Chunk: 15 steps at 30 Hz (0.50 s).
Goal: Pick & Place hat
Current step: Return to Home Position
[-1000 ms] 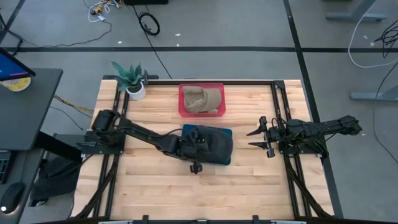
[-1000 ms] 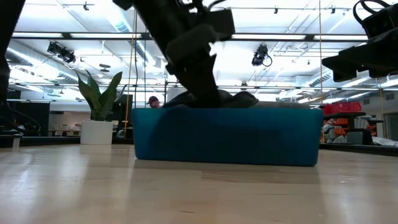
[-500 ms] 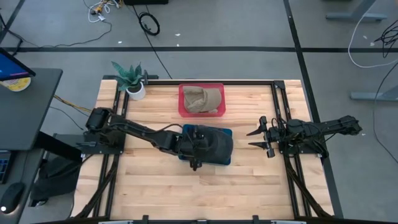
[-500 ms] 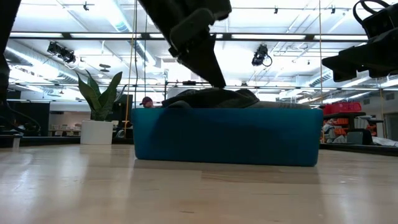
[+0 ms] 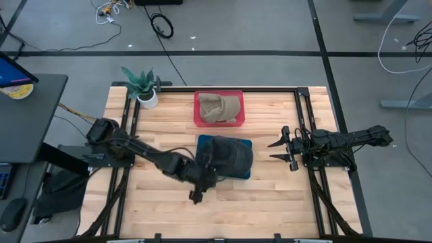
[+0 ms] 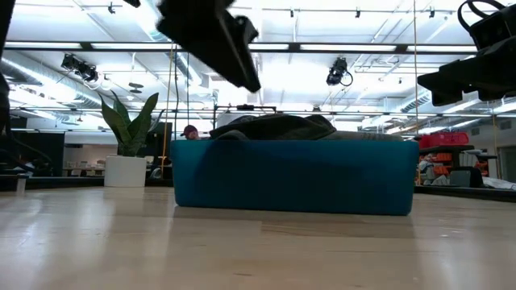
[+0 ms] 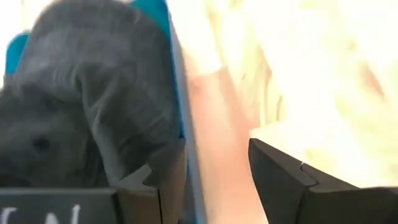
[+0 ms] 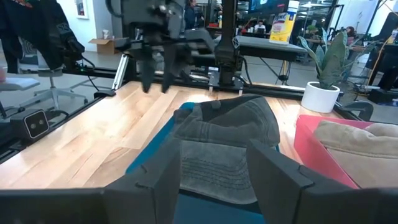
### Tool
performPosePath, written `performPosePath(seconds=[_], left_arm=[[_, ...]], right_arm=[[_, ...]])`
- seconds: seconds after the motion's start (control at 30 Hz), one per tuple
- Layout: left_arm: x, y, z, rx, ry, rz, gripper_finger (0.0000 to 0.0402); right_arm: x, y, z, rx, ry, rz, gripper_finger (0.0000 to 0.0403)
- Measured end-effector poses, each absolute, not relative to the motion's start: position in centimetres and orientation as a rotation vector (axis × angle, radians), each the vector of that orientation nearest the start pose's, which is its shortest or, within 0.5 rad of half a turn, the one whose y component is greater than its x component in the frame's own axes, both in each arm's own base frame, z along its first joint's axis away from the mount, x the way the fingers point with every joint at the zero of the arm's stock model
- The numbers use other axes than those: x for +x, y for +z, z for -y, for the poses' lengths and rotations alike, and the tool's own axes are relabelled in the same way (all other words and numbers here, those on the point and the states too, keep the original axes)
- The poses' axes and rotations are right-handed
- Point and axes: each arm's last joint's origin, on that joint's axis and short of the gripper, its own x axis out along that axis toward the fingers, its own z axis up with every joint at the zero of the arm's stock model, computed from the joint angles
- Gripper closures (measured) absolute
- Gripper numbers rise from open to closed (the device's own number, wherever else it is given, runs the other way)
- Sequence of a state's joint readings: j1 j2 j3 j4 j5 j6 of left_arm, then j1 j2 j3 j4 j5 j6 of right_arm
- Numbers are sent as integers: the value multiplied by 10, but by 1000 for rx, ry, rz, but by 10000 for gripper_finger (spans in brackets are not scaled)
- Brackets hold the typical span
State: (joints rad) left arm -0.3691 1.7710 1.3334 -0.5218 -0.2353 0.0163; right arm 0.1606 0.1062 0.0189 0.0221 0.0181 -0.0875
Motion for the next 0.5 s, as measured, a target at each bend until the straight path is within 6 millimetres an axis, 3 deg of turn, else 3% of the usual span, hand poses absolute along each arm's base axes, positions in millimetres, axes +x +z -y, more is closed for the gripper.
performPosePath(seconds=[0.17,0.5], left_arm=[[350,253,137,324,-104,-787,225],[356,260,127,335,-112,-732,225]], right_arm=[[102,164,-16,-93,145,-59,218],[102,164,-16,-93,145,-56,218]])
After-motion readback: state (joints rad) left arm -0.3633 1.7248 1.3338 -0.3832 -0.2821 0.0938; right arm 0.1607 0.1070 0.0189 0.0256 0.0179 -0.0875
